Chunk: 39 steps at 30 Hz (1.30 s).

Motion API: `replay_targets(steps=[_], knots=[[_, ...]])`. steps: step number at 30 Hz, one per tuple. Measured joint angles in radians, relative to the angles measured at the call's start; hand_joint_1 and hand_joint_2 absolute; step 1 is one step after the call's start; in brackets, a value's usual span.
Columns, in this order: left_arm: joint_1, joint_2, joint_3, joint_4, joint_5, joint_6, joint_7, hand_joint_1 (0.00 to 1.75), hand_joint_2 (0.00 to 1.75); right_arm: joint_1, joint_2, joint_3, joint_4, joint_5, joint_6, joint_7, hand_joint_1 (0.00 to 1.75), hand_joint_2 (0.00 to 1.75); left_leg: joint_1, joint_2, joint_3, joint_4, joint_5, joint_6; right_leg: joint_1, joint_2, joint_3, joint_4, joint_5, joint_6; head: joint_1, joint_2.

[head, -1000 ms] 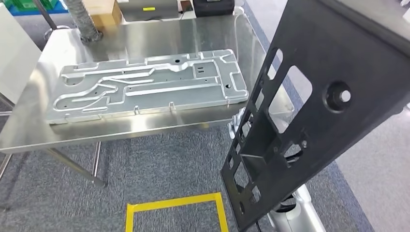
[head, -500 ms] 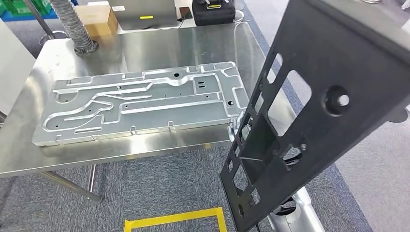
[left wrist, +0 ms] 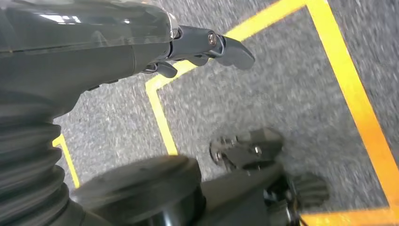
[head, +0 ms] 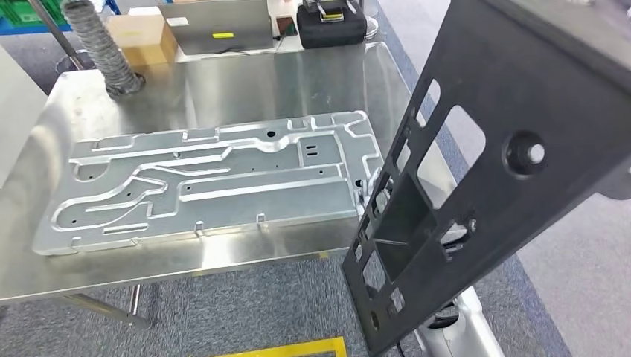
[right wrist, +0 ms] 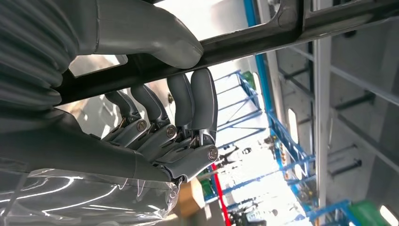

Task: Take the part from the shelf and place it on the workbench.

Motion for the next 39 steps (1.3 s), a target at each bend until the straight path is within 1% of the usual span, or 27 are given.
replay_targets(steps=[1,2,3,5,6,7,8,10,12,15,17,18,20,21,22,23,25,26,27,30,32,33,35,36,37,38,39], knots=[[-0.001,0.000,0.000,0.000,0.000,0.000,0.000,0.00,1.75,-0.001,0.000,0.000,0.000,0.000,0.000,0.000,1.64,1.75,0.000,0.002,-0.006,0.024,0.000,-0.004,-0.002,0.000,0.012,-0.007,-0.004,-0.006,0.000,0.000],[-0.003,0.000,0.000,0.000,0.000,0.000,0.000,0.00,1.75,-0.003,0.000,0.000,0.000,0.000,0.001,-0.001,1.64,1.75,0.001,0.004,-0.027,0.065,-0.006,-0.009,-0.004,-0.001,0.025,-0.013,-0.009,-0.011,0.000,0.000],[-0.003,0.000,0.000,0.000,0.001,0.000,0.000,0.00,1.75,-0.005,0.000,0.000,0.000,-0.001,0.001,-0.001,1.64,1.75,0.004,0.005,-0.063,0.123,-0.020,-0.014,-0.005,-0.002,0.036,-0.018,-0.014,-0.013,0.000,0.000],[-0.003,0.000,0.000,0.000,0.003,-0.001,0.000,0.00,1.75,-0.006,0.000,0.000,0.000,-0.001,0.001,-0.001,1.64,1.75,0.008,0.007,-0.150,0.245,-0.068,-0.024,-0.005,-0.003,0.053,-0.021,-0.029,-0.016,0.000,0.000],[-0.001,0.000,0.000,0.000,0.005,-0.001,0.000,0.00,1.75,-0.007,0.000,0.000,0.000,-0.001,0.001,0.000,1.64,1.75,0.010,0.007,-0.185,0.278,-0.085,-0.026,-0.005,-0.002,0.063,-0.021,-0.037,-0.016,0.000,0.000],[0.001,0.000,0.000,0.000,0.006,-0.001,0.000,0.00,1.75,-0.007,0.000,0.000,0.000,-0.001,0.001,0.000,1.64,1.75,0.011,0.007,-0.204,0.280,-0.082,-0.027,-0.005,-0.001,0.074,-0.021,-0.046,-0.016,0.000,0.000],[0.002,0.001,0.000,0.000,0.007,-0.001,0.000,0.00,1.75,-0.008,0.000,0.000,0.001,-0.002,0.000,0.001,1.64,1.75,0.011,0.008,-0.208,0.248,-0.054,-0.026,-0.005,-0.001,0.087,-0.021,-0.055,-0.015,0.000,0.000],[0.004,0.002,0.000,0.000,0.007,0.000,-0.004,0.00,1.75,-0.011,0.000,0.000,0.001,-0.004,-0.001,0.001,1.64,1.75,0.010,0.008,-0.188,0.116,0.061,-0.018,-0.004,0.000,0.114,-0.021,-0.074,-0.011,0.000,0.000],[0.005,0.003,0.000,0.000,0.008,0.001,-0.013,0.00,1.75,-0.014,0.000,0.000,0.002,-0.006,-0.002,0.003,1.64,1.75,0.004,0.009,-0.171,0.022,0.132,-0.006,-0.002,0.001,0.124,-0.020,-0.088,-0.002,0.000,0.000],[0.005,0.003,0.000,0.000,0.008,0.001,-0.021,0.00,1.75,-0.016,-0.001,0.000,0.003,-0.008,-0.002,0.005,1.64,1.75,0.003,0.008,-0.167,0.004,0.140,0.007,-0.001,0.002,0.123,-0.023,-0.101,0.015,0.000,0.000],[0.005,0.002,0.000,0.000,0.008,0.001,-0.023,0.00,1.75,-0.019,-0.001,0.000,0.002,-0.008,-0.002,0.004,1.64,1.75,0.008,0.008,-0.154,-0.010,0.140,0.016,-0.001,0.001,0.115,0.007,-0.125,0.024,0.000,0.000],[0.004,0.002,0.000,0.000,0.009,0.001,-0.023,0.00,1.75,-0.021,-0.001,0.000,0.002,-0.008,-0.002,0.003,1.64,1.75,0.011,0.009,-0.147,-0.015,0.138,0.021,-0.002,0.001,0.093,0.053,-0.149,0.028,0.000,0.000],[0.001,0.001,0.000,0.000,0.008,0.000,-0.023,0.00,1.75,-0.021,-0.001,0.000,0.003,-0.008,-0.002,0.003,1.64,1.75,0.009,0.008,-0.140,-0.017,0.132,0.027,-0.005,0.000,0.016,0.189,-0.199,0.035,0.000,0.000],[0.001,0.001,0.000,0.000,0.008,0.000,-0.023,0.00,1.75,-0.020,-0.002,0.000,0.003,-0.008,-0.003,0.003,1.64,1.75,0.009,0.008,-0.138,-0.016,0.128,0.028,-0.007,0.000,-0.021,0.242,-0.209,0.039,0.000,0.000],[0.001,0.001,0.000,0.000,0.008,0.001,-0.022,0.00,1.75,-0.018,-0.002,0.000,0.003,-0.008,-0.003,0.003,1.64,1.75,0.009,0.007,-0.136,-0.015,0.125,0.028,-0.009,0.000,-0.043,0.264,-0.201,0.041,0.000,0.000],[0.001,0.001,0.000,0.000,0.008,0.001,-0.021,0.00,1.75,-0.018,-0.003,0.000,0.004,-0.009,-0.003,0.003,1.64,1.75,0.009,0.007,-0.133,-0.013,0.121,0.027,-0.011,-0.001,-0.046,0.245,-0.172,0.043,0.000,0.000],[0.002,0.000,0.000,0.000,0.007,0.001,-0.019,0.00,1.75,-0.020,-0.003,0.000,0.004,-0.009,-0.003,0.004,1.64,1.75,0.009,0.005,-0.128,-0.004,0.111,0.021,-0.015,-0.001,-0.005,0.123,-0.088,0.044,0.000,0.000],[0.001,0.000,0.000,0.000,0.008,0.001,-0.019,0.00,1.75,-0.022,-0.003,0.000,0.004,-0.010,-0.004,0.006,1.64,1.75,0.007,0.004,-0.128,0.004,0.105,0.016,-0.015,-0.002,0.019,0.061,-0.058,0.041,0.000,0.000],[0.001,-0.001,0.000,0.000,0.008,0.001,-0.019,0.00,1.75,-0.026,-0.003,0.000,0.005,-0.010,-0.004,0.009,1.64,1.75,0.005,0.004,-0.129,0.009,0.101,0.011,-0.014,-0.001,0.034,0.023,-0.043,0.037,0.000,0.000],[0.001,-0.001,0.000,0.000,0.011,0.003,-0.019,0.00,1.75,-0.046,-0.006,-0.003,0.007,-0.019,-0.010,0.026,1.64,1.75,0.003,0.004,-0.131,0.011,0.098,-0.003,-0.010,0.001,0.038,0.004,-0.040,0.020,0.000,0.000],[0.002,-0.001,0.000,0.000,0.015,0.006,-0.020,0.00,1.75,-0.067,-0.008,-0.007,0.012,-0.029,-0.018,0.039,1.64,1.75,0.005,0.005,-0.138,0.034,0.078,-0.014,-0.014,0.000,0.042,-0.003,-0.036,0.008,0.000,0.000],[0.002,-0.001,0.000,0.000,0.017,0.007,-0.021,0.00,1.75,-0.078,-0.008,-0.011,0.016,-0.036,-0.022,0.045,1.64,1.75,0.007,0.006,-0.155,0.073,0.053,-0.019,-0.016,-0.001,0.044,-0.007,-0.034,0.003,0.000,0.000],[0.004,-0.002,0.000,0.000,0.018,0.009,-0.023,0.00,1.75,-0.095,-0.009,-0.022,0.030,-0.049,-0.029,0.053,1.64,1.75,0.011,0.007,-0.213,0.204,-0.013,-0.028,-0.016,-0.004,0.044,-0.008,-0.034,-0.001,0.000,0.000],[0.006,-0.002,0.001,0.000,0.019,0.010,-0.025,0.00,1.75,-0.101,-0.010,-0.030,0.040,-0.054,-0.032,0.056,1.64,1.75,0.013,0.007,-0.241,0.265,-0.036,-0.031,-0.016,-0.006,0.044,-0.008,-0.034,-0.002,0.000,0.000],[0.007,-0.003,0.001,0.000,0.019,0.010,-0.026,0.00,1.75,-0.105,-0.011,-0.038,0.049,-0.057,-0.035,0.059,1.64,1.75,0.014,0.008,-0.255,0.297,-0.040,-0.033,-0.015,-0.007,0.044,-0.007,-0.034,-0.002,0.000,0.000],[0.008,-0.003,0.001,0.000,0.020,0.011,-0.027,0.00,1.75,-0.108,-0.012,-0.046,0.059,-0.059,-0.037,0.061,1.64,1.75,0.015,0.008,-0.249,0.289,-0.026,-0.033,-0.015,-0.007,0.045,-0.007,-0.035,-0.002,0.000,0.000],[0.009,-0.002,0.001,0.000,0.019,0.012,-0.027,0.00,1.75,-0.112,-0.013,-0.055,0.068,-0.060,-0.038,0.063,1.64,1.75,0.015,0.008,-0.224,0.240,0.005,-0.031,-0.015,-0.007,0.047,-0.007,-0.035,-0.001,0.000,0.000]])
